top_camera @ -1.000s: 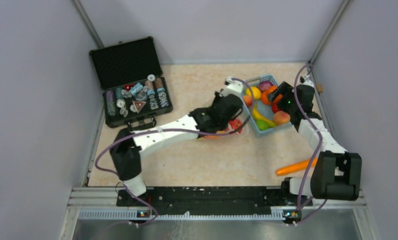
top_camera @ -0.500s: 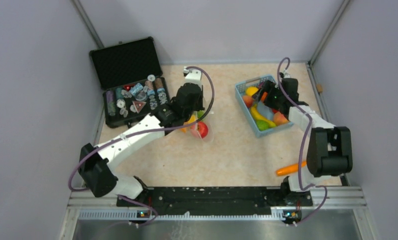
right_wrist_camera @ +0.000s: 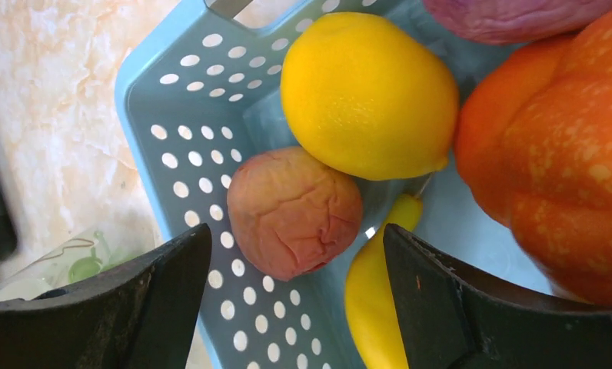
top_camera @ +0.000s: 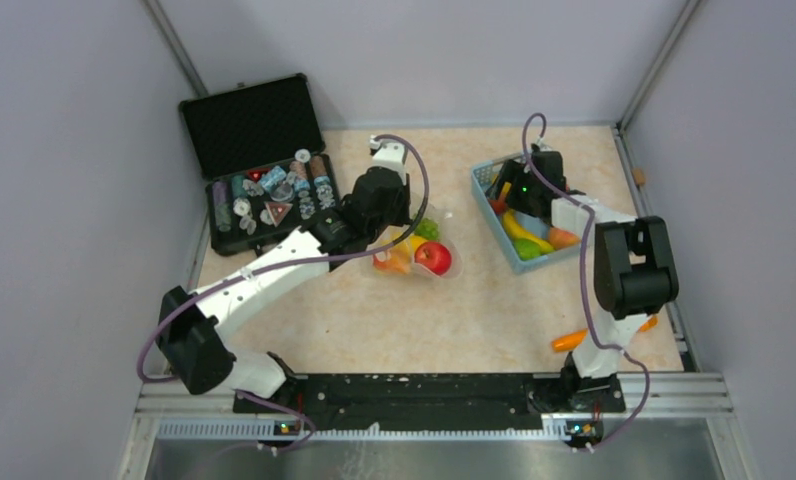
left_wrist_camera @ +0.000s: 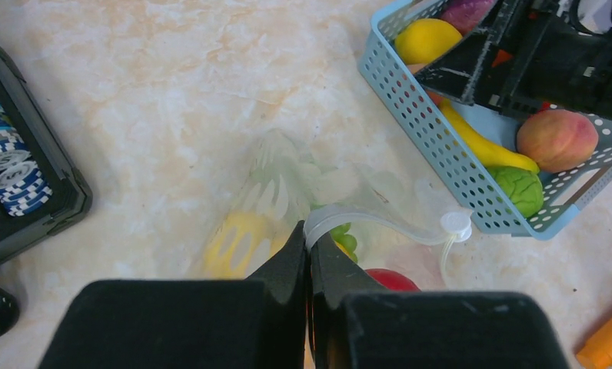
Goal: Place the food in the zip-top bag and seal the zipper
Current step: Pick up the fake fruit from the bin.
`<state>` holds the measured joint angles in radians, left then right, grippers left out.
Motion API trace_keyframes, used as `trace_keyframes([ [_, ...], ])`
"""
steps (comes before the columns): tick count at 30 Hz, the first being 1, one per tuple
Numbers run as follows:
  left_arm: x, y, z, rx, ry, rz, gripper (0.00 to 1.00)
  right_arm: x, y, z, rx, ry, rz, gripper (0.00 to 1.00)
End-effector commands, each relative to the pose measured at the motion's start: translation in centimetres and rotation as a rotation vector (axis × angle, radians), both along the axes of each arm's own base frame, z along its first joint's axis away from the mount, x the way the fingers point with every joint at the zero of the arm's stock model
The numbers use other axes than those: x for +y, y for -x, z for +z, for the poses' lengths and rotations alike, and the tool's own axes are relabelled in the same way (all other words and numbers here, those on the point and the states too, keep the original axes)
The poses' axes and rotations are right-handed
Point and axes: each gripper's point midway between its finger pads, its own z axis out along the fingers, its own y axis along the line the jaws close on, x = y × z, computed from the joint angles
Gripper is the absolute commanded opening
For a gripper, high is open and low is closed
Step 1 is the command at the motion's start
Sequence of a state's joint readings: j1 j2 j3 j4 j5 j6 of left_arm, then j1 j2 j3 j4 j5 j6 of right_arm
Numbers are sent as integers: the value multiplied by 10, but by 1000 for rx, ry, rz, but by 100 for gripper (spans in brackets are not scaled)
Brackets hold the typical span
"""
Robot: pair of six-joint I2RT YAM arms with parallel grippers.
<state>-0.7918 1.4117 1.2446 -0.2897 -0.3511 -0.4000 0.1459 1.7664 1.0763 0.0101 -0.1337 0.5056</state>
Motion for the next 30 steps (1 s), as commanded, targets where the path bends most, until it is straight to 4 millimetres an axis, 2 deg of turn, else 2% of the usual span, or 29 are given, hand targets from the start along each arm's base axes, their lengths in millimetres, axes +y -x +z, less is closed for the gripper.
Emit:
trace_keyframes([
  [1,-7,1,17,-32,77,-16,0,11,-22,7,-44,10,4,82],
  [4,-7,2,17,-30,78,-20,0,16,-25,1,-33,13,18,81],
  [9,-9,6,15,-26,96,-35,0,25,-24,-4,-20,12,46,75],
  [13,-9,6,15,-25,95,-38,0,33,-12,-1,-19,38,69,78],
  [16,-9,7,14,-25,102,-45,0,32,-13,-6,-22,34,48,79],
  [19,-10,9,13,-23,106,-51,0,33,-15,-22,48,42,50,69],
  [21,-9,9,14,-25,108,-48,0,35,-13,-28,52,27,50,53],
  [24,-6,10,14,-26,108,-42,0,35,-13,-23,19,9,31,49],
  [26,-5,11,14,-29,109,-39,1,34,-13,-12,-11,2,22,46],
  [28,-4,11,13,-27,107,-36,1,35,-13,11,-72,-13,28,36],
  [30,-4,11,13,-27,108,-34,1,35,-11,32,-125,-26,33,35],
])
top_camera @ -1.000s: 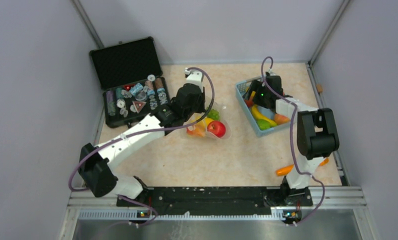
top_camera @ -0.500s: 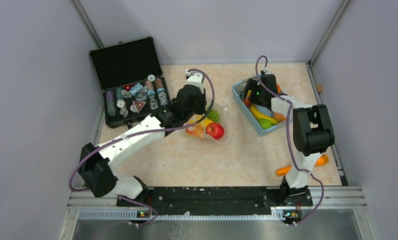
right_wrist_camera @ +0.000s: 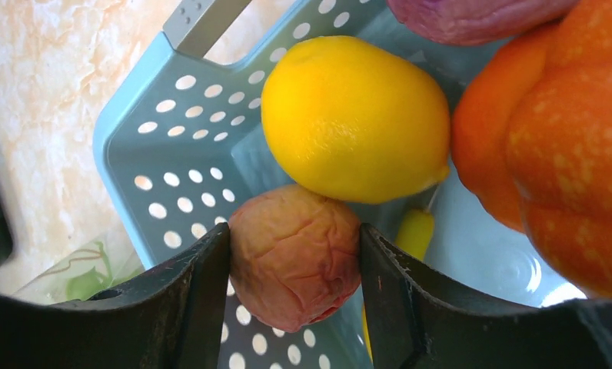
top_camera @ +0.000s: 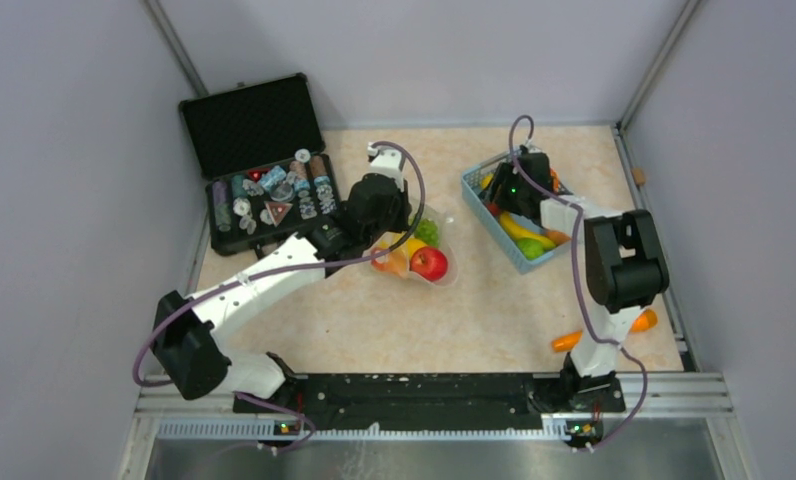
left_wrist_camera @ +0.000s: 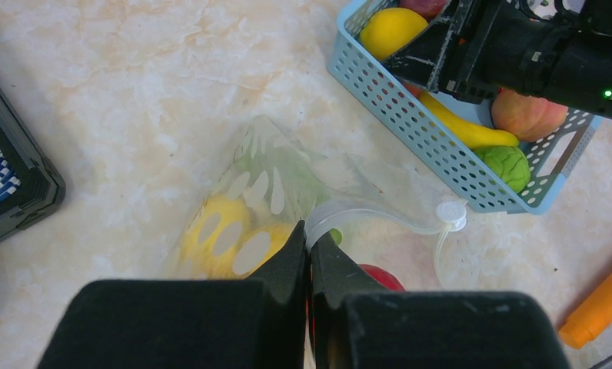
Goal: Place the food in the zip-top bag and seal the zipper
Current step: Pick up the fake fruit from the bin.
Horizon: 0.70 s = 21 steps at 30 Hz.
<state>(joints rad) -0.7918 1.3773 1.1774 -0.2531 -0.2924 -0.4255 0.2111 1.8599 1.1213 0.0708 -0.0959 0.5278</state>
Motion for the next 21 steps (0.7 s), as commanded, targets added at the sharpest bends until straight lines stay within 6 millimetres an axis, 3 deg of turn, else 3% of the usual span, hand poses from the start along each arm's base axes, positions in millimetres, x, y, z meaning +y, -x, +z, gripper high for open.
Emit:
trace_keyframes([
  [1,0,-1,22,-51,67,9,1,7,4,57,-139,-36,13,35],
  [7,-2,-2,23,-53,66,5,2,-1,19,101,-254,-39,3,35],
  [11,-3,-2,22,-52,64,2,2,0,32,111,-267,-56,20,35],
  [21,1,-7,23,-63,68,37,2,38,71,180,-429,-240,255,35],
])
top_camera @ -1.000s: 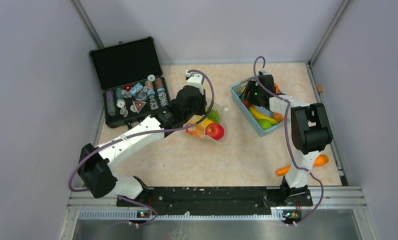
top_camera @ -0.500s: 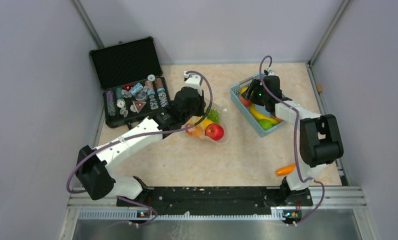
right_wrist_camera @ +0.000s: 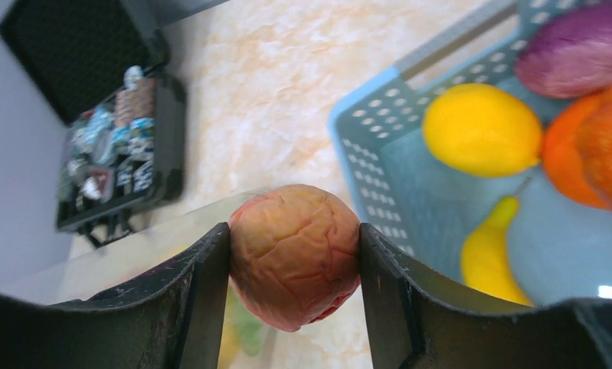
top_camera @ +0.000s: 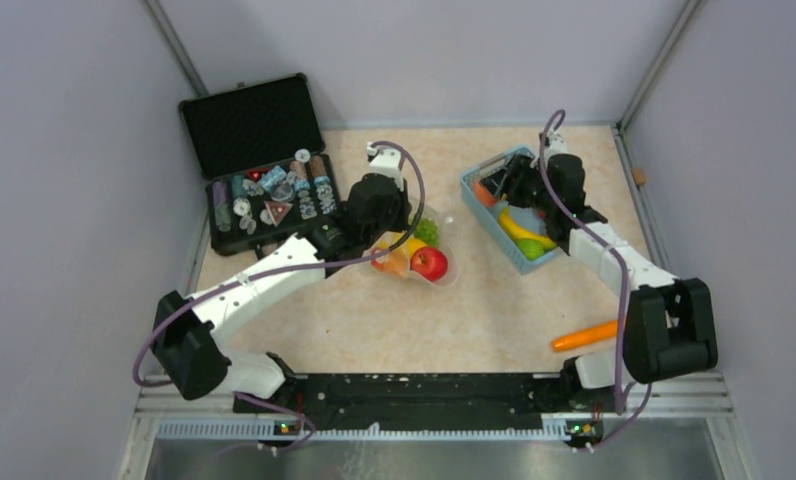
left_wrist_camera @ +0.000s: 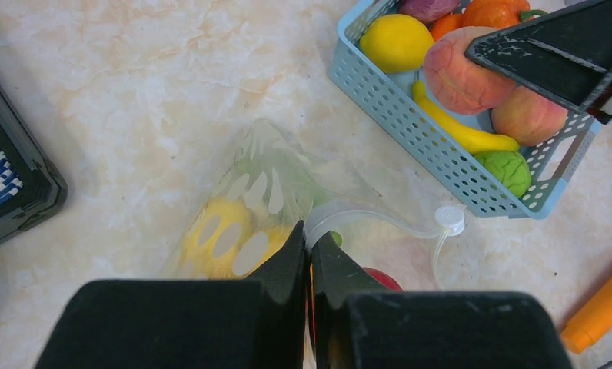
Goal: Place the food in the zip-top bag and seal the zipper
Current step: Pick up the fake fruit from the bin, then place the fake fruit in the zipper food storage bag.
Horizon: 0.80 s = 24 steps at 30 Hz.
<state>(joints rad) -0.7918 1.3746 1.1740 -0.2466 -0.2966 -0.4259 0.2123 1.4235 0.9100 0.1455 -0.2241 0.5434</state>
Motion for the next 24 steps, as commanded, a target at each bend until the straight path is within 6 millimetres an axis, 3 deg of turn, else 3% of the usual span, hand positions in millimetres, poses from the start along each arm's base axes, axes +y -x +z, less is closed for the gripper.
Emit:
trace_keyframes([
  [1,1,-6,22,-61,72,37,2,30,18,65,-176,-99,172,35],
  [7,-2,-10,18,-54,69,35,3,43,41,92,-282,-103,312,37],
  [14,3,-20,25,-58,75,51,3,71,89,123,-439,-143,600,36],
  [24,-4,-33,46,-43,137,27,4,101,129,115,-468,-71,845,37],
])
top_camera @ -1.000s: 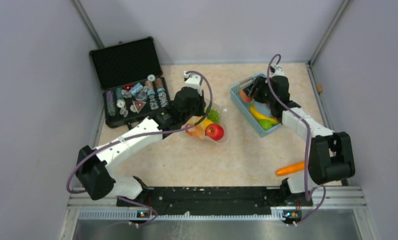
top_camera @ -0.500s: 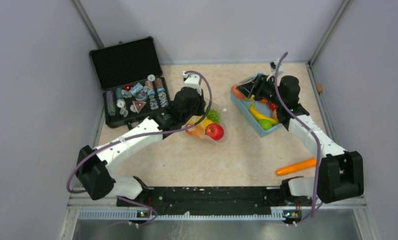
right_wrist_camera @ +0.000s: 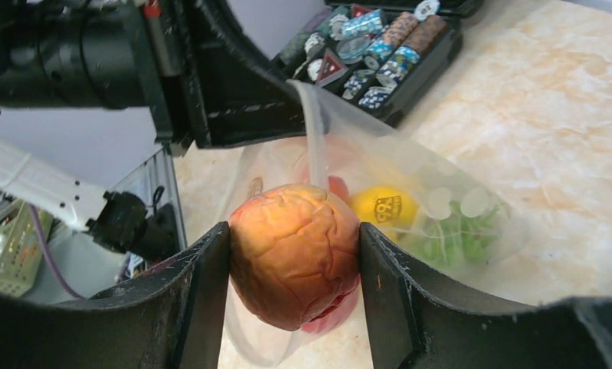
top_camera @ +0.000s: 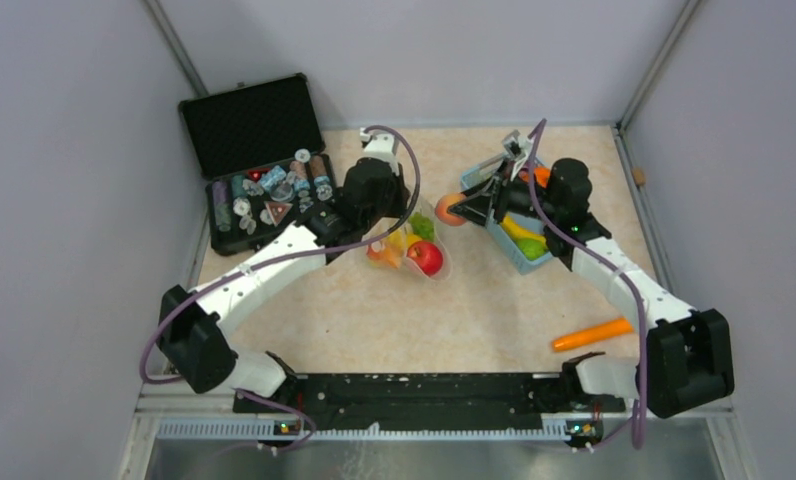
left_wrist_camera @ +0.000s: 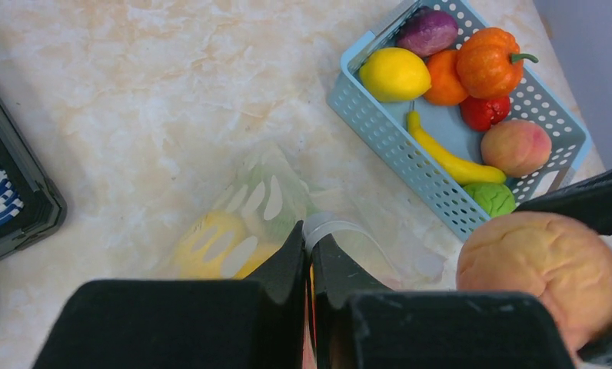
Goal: Place the food in the zip-top bag and seal the zipper
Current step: Place the fake fruit in the zipper food storage bag.
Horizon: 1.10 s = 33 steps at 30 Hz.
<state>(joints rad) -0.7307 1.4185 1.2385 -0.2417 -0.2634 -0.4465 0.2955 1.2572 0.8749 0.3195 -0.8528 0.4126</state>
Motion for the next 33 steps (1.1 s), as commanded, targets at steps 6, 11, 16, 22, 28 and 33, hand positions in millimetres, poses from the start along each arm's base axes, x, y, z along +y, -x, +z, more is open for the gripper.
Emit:
trace_keyframes([
  [6,-11,-15,30,-12,98,10,3,34,35,13,-151,93,195,37],
  [11,-13,-13,29,-2,115,2,3,52,36,16,-172,83,176,37],
  [16,-15,-7,33,-1,153,-15,3,65,3,-14,-137,177,11,37],
  [22,-14,5,40,3,198,-41,3,48,-52,-24,-127,231,-308,36],
  [28,-11,16,57,-20,256,-60,3,28,-81,-8,-161,248,-494,45],
  [33,-12,21,68,-33,305,-70,3,58,-69,13,-180,202,-315,55],
])
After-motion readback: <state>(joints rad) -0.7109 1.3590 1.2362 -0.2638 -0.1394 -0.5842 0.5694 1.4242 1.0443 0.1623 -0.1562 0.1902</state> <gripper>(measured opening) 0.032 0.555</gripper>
